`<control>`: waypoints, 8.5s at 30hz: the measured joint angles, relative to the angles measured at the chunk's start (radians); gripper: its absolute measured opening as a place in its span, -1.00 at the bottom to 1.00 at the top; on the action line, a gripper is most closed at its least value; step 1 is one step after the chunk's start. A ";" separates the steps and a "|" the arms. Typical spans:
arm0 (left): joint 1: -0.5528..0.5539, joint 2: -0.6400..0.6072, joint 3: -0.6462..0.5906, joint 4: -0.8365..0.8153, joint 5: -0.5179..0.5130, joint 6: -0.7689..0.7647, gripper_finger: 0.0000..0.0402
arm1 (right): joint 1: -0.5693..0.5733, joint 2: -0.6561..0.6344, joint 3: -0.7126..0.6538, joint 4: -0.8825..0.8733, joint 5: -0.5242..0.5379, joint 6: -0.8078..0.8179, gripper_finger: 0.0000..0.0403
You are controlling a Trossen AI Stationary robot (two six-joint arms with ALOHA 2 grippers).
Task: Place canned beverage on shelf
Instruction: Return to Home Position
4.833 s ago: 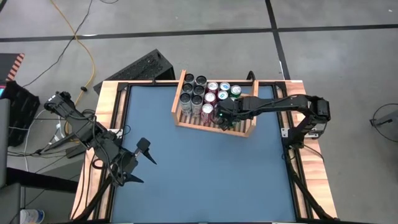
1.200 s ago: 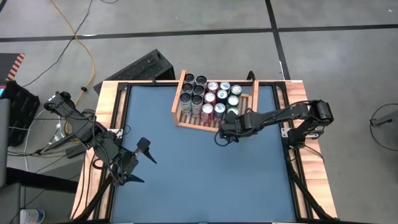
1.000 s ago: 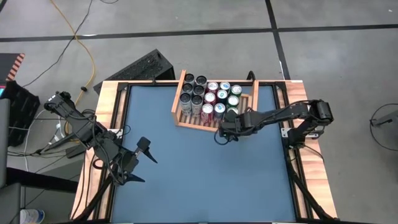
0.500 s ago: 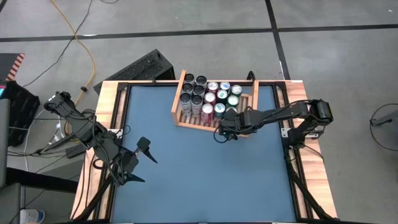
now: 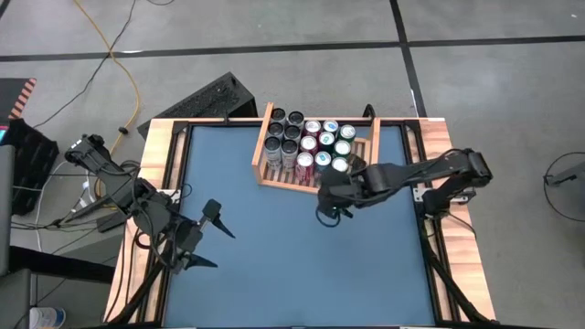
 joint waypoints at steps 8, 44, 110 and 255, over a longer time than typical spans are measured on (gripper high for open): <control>0.000 0.000 0.000 -0.005 0.000 -0.001 0.85 | 0.189 -0.002 0.318 0.003 -0.037 -0.404 -1.00; 0.234 -0.563 -0.017 0.065 0.091 -0.118 0.85 | 0.366 -0.407 0.336 0.253 -0.158 -0.514 -1.00; 0.234 -0.963 -1.020 0.688 -0.044 -0.395 0.85 | 0.334 -1.616 -1.492 1.300 -0.097 -0.437 -1.00; 0.234 -0.959 -1.022 0.496 0.162 -0.227 0.85 | 0.316 -1.612 -1.533 1.240 -0.100 -0.410 -1.00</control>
